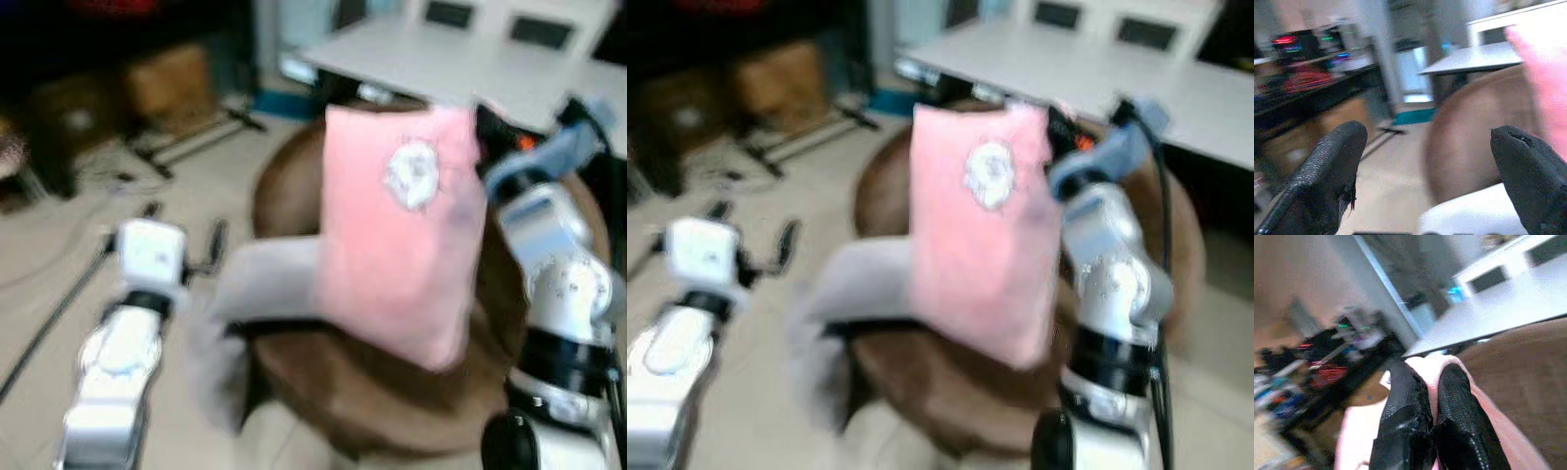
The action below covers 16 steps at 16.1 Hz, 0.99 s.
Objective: Move the pillow to the sofa from floor
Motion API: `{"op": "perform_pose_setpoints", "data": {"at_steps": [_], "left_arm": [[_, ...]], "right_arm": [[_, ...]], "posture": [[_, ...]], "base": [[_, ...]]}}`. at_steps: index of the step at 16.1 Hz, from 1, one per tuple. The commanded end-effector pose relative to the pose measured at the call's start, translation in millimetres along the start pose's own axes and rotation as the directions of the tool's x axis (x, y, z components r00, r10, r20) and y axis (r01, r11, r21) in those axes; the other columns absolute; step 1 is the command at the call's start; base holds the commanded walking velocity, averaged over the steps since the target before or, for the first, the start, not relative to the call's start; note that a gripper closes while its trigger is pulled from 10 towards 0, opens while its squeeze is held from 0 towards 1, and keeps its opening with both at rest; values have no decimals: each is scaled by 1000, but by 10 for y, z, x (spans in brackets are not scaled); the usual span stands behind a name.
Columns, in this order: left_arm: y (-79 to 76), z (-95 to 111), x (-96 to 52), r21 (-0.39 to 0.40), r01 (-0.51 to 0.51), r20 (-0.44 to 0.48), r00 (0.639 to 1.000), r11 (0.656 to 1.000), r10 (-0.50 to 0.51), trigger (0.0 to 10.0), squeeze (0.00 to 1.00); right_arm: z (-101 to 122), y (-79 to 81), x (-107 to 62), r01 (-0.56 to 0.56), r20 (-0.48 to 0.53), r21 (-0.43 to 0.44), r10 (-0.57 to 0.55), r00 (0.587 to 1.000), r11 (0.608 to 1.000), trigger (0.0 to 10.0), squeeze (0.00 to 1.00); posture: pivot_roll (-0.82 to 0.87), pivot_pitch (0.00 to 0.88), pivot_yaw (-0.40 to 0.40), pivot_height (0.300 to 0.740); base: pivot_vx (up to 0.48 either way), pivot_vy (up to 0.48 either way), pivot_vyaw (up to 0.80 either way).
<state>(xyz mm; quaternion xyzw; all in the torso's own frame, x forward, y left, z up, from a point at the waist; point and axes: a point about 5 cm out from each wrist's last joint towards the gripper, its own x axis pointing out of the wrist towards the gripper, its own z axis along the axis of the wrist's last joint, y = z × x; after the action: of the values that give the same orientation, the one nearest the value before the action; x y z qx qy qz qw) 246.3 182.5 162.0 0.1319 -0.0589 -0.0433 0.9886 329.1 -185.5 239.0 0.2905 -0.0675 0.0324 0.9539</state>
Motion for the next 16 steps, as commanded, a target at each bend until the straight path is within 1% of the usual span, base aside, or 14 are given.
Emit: {"op": "perform_pose_setpoints", "data": {"at_steps": [1, 6, 8, 10, 13, 14, 15, 16], "left_arm": [[64, 19, -15, 17, -19, 2, 1000, 1000, 19, 10000, 0], [58, 13, -51, 19, -22, -4, 1000, 1000, 22, 10000, 0], [45, -7, -64, 35, -13, -22, 1000, 999, 14, 10000, 0], [10, -40, -106, 58, 51, -46, 998, 997, -48, 10000, 0], [-10, -58, -137, 57, 81, -59, 995, 995, -78, 10000, 0], [-30, -58, -147, 54, 98, -64, 993, 994, -94, 10000, 0], [-70, -62, -167, 51, 137, -74, 988, 989, -133, 10000, 0], [-83, -65, -176, 50, 154, -80, 986, 987, -150, 10000, 0]], "right_arm": [[56, 211, 36, -90, 38, -21, 90, 995, 996, 10000, 0], [-5, 290, 88, -119, 17, -29, 119, 993, 993, 10000, 0], [-49, 303, 124, -109, 6, -35, 110, 994, 993, 10000, 0], [-61, 317, 174, -88, 18, -29, 89, 996, 996, 10000, 0], [-61, 328, 253, -68, 37, -14, 69, 997, 998, 10000, 0], [-88, 319, 301, -60, 37, -15, 61, 997, 998, 10000, 0], [-152, 264, 382, -19, 30, -34, 20, 999, 999, 10000, 0], [-176, 244, 419, -4, 28, -42, 6, 1000, 999, 10000, 0]], "posture": [[32, 0, -41, 740], [50, 0, -59, 740], [55, 0, -62, 740], [57, 0, -62, 740], [56, 0, -59, 740], [57, 0, -59, 740], [63, 0, -61, 740], [63, 0, -61, 740]], "base": [[334, 0, 0], [331, 0, 0], [0, 0, 0], [0, 0, 0], [0, 0, 0], [0, 0, 0], [0, 0, 0], [0, 0, 0]]}}
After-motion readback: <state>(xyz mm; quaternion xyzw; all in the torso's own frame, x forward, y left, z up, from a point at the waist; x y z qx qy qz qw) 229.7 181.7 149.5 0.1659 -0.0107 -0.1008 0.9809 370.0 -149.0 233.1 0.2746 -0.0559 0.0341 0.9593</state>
